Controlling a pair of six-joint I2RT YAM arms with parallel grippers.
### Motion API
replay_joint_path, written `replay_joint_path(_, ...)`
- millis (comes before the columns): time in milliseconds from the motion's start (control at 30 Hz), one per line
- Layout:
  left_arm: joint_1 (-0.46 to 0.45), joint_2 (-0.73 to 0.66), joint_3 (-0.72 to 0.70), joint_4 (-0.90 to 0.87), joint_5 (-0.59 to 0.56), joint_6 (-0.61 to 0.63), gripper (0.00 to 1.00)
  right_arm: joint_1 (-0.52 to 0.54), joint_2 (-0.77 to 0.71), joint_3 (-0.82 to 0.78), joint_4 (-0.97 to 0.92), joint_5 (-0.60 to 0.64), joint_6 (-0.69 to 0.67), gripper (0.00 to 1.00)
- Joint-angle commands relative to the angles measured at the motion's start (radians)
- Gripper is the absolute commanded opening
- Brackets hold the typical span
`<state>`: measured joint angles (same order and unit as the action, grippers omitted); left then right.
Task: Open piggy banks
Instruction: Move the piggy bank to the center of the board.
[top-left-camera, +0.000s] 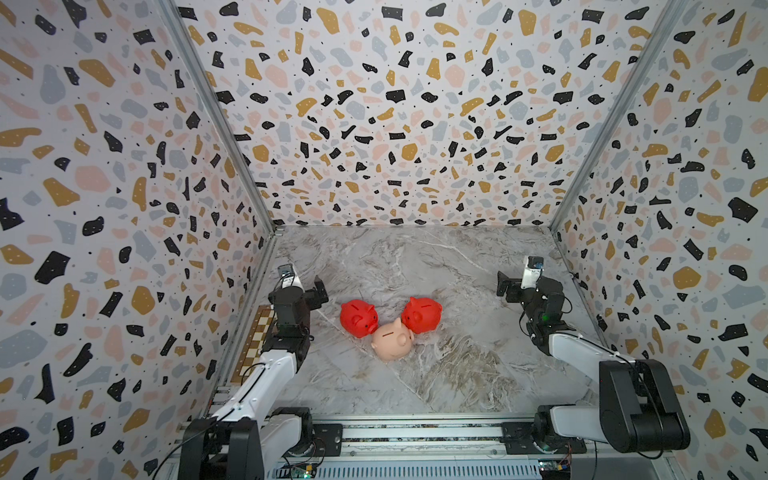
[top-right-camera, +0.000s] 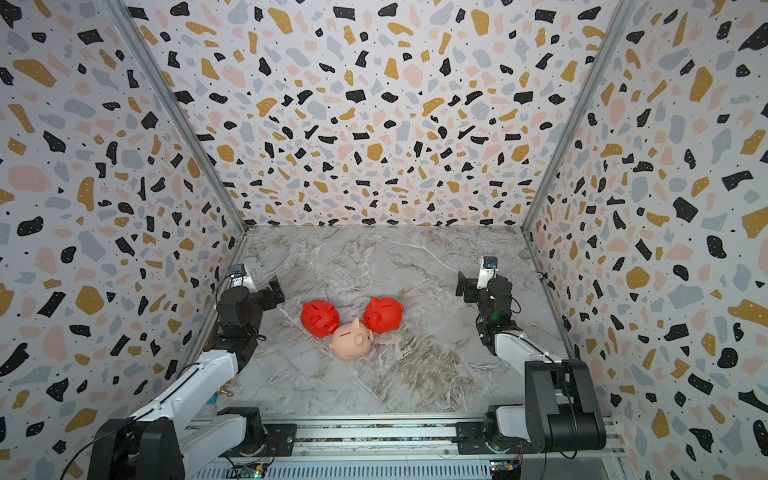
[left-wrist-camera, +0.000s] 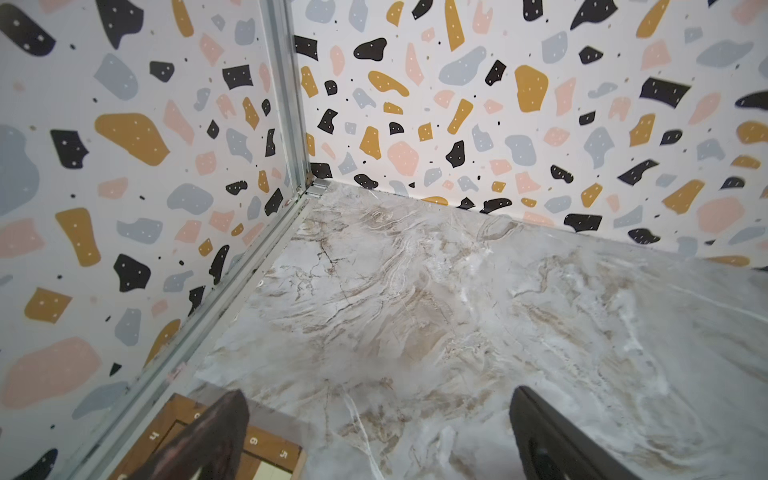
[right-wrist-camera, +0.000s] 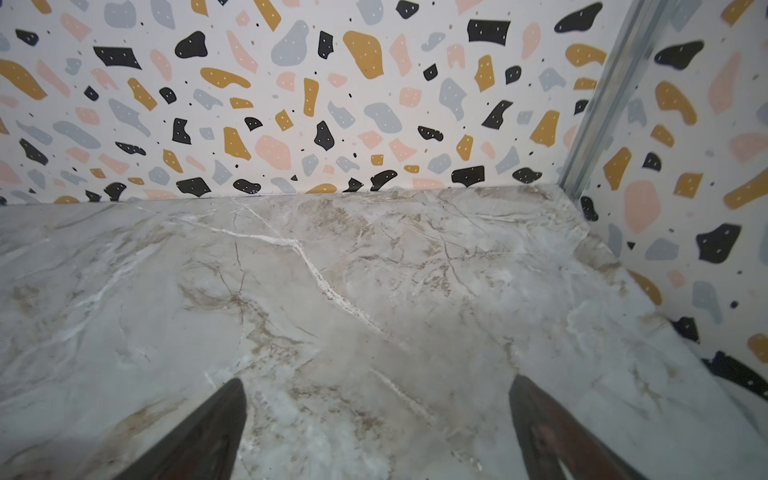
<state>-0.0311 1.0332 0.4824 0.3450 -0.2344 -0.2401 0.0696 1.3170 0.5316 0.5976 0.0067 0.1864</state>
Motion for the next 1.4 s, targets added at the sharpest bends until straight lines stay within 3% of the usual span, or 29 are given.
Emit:
replay_joint_path(0,-0.013,-0.029,0.048,-0.186,0.059,-0.174,0.99,-0.033,-0.012,0.118,-0.284,-0.014,0.286,1.0)
replay_joint_path(133,-0.054,-0.067,0.098,-0.354,0.167,-0.25,0.99,-0.073,-0.036,0.107,-0.259,-0.346,0.337,1.0)
replay_joint_path(200,-0.084,-0.091,0.105,-0.421,0.222,-0.264,0.99,-0.03,-0.083,0.092,-0.286,-0.355,0.327,0.98)
replay_joint_path(333,-0.15,-0.156,0.099,-0.573,0.319,-0.3,0.99,0.159,-0.158,0.128,-0.457,-0.253,0.218,0.82)
replay_joint_path(500,-0.221,-0.247,0.098,-0.77,0.435,-0.312,0.99,0.392,-0.215,0.103,-0.55,-0.176,0.2,0.36)
replay_joint_path(567,-0.256,-0.289,0.08,-0.813,0.46,-0.344,0.99,0.487,-0.213,0.092,-0.58,-0.141,0.197,0.0)
replay_joint_path(700,-0.355,-0.31,0.033,-0.805,0.44,-0.369,0.99,0.619,-0.206,0.056,-0.576,-0.112,0.195,0.0)
replay_joint_path(900,-0.374,-0.268,-0.065,-0.632,0.447,-0.452,0.99,0.707,-0.101,0.017,-0.469,-0.188,0.199,0.0)
replay_joint_path(1200,-0.375,-0.022,-0.064,-0.275,0.44,-0.482,0.99,0.694,0.126,0.078,-0.234,-0.182,0.22,0.0)
replay_joint_path(1367,-0.375,0.17,0.019,-0.129,0.385,-0.442,0.99,0.591,0.255,0.154,-0.132,-0.209,0.262,0.01)
